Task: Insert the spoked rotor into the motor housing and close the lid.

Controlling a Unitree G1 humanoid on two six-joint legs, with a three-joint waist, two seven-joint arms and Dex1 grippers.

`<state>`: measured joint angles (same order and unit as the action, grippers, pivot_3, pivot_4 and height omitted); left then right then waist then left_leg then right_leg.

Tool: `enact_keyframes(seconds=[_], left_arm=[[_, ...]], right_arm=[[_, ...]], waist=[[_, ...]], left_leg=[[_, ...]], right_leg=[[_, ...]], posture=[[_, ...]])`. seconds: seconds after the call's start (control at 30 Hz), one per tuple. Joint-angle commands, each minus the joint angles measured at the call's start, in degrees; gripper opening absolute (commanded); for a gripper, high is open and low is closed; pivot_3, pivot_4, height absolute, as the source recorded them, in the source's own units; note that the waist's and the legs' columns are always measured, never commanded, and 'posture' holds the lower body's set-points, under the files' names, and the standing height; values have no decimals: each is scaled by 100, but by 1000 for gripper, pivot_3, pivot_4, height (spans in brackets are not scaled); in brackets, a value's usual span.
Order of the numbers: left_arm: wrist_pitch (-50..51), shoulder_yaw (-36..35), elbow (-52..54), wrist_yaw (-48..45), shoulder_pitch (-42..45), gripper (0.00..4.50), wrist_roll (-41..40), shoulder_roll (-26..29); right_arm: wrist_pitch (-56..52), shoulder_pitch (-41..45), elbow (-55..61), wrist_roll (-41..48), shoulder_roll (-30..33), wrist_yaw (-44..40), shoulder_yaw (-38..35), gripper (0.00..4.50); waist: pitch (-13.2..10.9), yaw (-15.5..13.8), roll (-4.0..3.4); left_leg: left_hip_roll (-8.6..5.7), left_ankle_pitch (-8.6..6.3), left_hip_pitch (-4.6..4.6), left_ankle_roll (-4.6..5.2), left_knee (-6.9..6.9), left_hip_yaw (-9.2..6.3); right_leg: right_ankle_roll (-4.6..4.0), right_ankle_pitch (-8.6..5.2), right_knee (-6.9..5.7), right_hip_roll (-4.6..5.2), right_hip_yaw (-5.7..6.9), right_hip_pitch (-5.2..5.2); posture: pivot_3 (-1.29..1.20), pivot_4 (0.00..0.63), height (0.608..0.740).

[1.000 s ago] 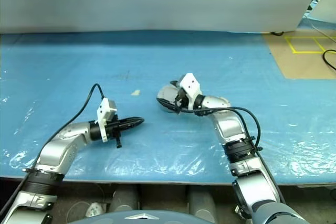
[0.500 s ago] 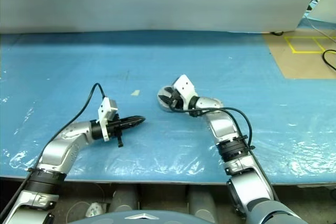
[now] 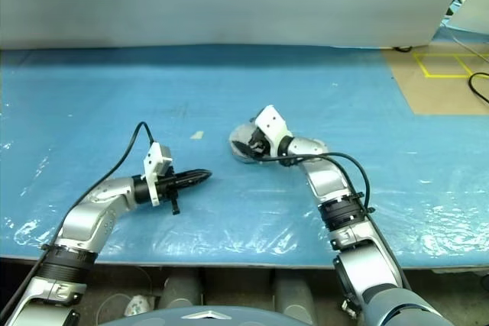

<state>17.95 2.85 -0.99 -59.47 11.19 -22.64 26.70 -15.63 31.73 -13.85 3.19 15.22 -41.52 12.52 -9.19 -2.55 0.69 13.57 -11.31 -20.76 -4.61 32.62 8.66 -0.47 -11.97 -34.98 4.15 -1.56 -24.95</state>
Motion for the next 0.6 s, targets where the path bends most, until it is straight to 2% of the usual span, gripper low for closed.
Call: enact_keyframes(seconds=[0.03, 0.17, 0.27, 0.33, 0.37, 0.6], left_arm=[[-93, -7, 131, 7, 32, 0, -27, 0], [-95, -13, 144, 7, 31, 0, -28, 5], [-97, -14, 144, 7, 43, 0, -20, 12], [-93, -10, 146, 8, 52, 0, -18, 10], [-91, -7, 145, 6, 57, 0, -17, 9], [-82, 27, 113, 4, 103, 0, 1, -9]], right_arm=[[-132, -39, 117, -30, 30, -70, 99, 4449], [-191, -41, 65, -96, 22, 23, 107, 4449], [-208, 9, -26, -139, -4, 154, 76, 3872], [-210, 26, -44, -150, -5, 168, 77, 3181], [-211, 32, -48, -161, -5, 182, 78, 2998], [-358, 76, -8, -241, -11, 305, 118, 3003]], waist=[[0, 0, 0], [0, 0, 0], [1, 0, 0], [1, 0, 0], [0, 0, 0], [1, 1, 0]], left_leg=[[0, 0, 1, 0, 1, 0], [1, 0, 2, 0, 2, 0], [1, 0, 2, 0, 2, 0], [1, 0, 2, 0, 3, 0], [1, 0, 2, 0, 3, 0], [0, 0, 8, 0, 3, 0]], right_leg=[[0, 0, 0, 0, 0, 1], [0, 0, -1, 0, 0, 1], [0, 0, -2, 0, 0, 1], [0, 0, -3, 0, 0, 1], [0, 0, -3, 0, 0, 1], [0, 0, -6, 0, 0, 5]], posture=[[0, 150, 740], [0, 150, 740], [0, 150, 740], [0, 150, 740], [0, 150, 740], [0, 150, 740]])
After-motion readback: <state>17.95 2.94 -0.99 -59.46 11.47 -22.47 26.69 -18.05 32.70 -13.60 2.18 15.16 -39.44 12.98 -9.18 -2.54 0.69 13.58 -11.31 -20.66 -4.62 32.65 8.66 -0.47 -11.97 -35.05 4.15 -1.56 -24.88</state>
